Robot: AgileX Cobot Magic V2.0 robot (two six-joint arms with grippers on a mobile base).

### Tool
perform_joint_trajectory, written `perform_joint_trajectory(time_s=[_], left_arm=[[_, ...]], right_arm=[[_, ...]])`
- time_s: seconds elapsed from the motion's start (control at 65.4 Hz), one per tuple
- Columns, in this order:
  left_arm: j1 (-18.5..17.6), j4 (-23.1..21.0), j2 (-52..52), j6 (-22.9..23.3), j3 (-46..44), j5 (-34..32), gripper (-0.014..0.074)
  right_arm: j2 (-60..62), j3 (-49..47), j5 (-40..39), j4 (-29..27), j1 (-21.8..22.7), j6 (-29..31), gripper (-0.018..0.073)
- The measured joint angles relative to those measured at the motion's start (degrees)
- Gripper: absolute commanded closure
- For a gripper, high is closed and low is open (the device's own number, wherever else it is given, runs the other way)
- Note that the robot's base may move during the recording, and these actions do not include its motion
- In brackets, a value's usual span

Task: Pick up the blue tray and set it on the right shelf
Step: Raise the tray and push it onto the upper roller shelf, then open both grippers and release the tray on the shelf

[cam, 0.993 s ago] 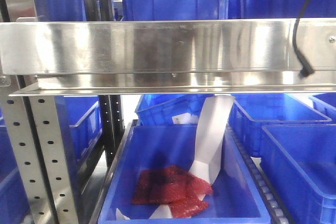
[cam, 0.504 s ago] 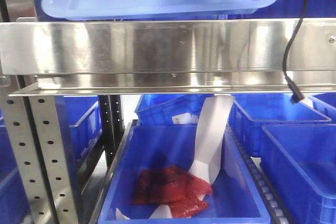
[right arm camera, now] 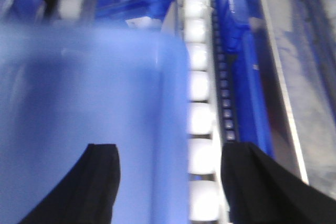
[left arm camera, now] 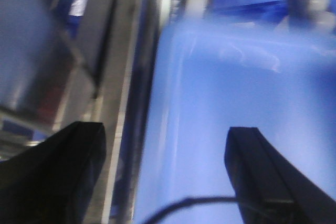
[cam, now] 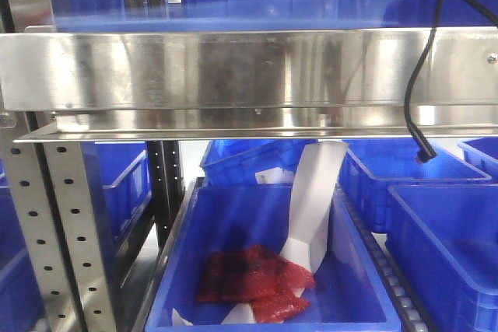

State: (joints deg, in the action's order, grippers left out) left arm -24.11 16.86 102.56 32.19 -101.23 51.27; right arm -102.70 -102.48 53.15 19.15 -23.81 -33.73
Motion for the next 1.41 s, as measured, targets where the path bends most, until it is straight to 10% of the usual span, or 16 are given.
perform_joint_trajectory(time_s=[0.229,0.428,0.825,1.207,1.406], left_arm=[[1.1,-0.6,0.0,0.0,0.0,0.9,0.0245],[1.1,-0.6,0.0,0.0,0.0,1.0,0.0657],[1.1,-2.6,-6.4,-3.8,-0.8,2.4,0.0636],[0.8,-7.7,-32.1,-4.0,34.9,-27.5,0.0644],[0.8,-2.2,-49.9,-4.1,60.6,-50.1,0.0645]], right_arm=[[0.0,0.0,1.7,0.5,2.0,0.0,0.0095],[0.0,0.0,1.5,0.5,2.0,0.0,0.0541],[7.3,1.0,-6.5,-1.4,2.0,0.0,0.0522],[31.9,41.5,-42.5,1.2,-1.9,0.0,0.0522],[47.8,60.9,-54.8,7.5,-1.9,0.0,0.0522]])
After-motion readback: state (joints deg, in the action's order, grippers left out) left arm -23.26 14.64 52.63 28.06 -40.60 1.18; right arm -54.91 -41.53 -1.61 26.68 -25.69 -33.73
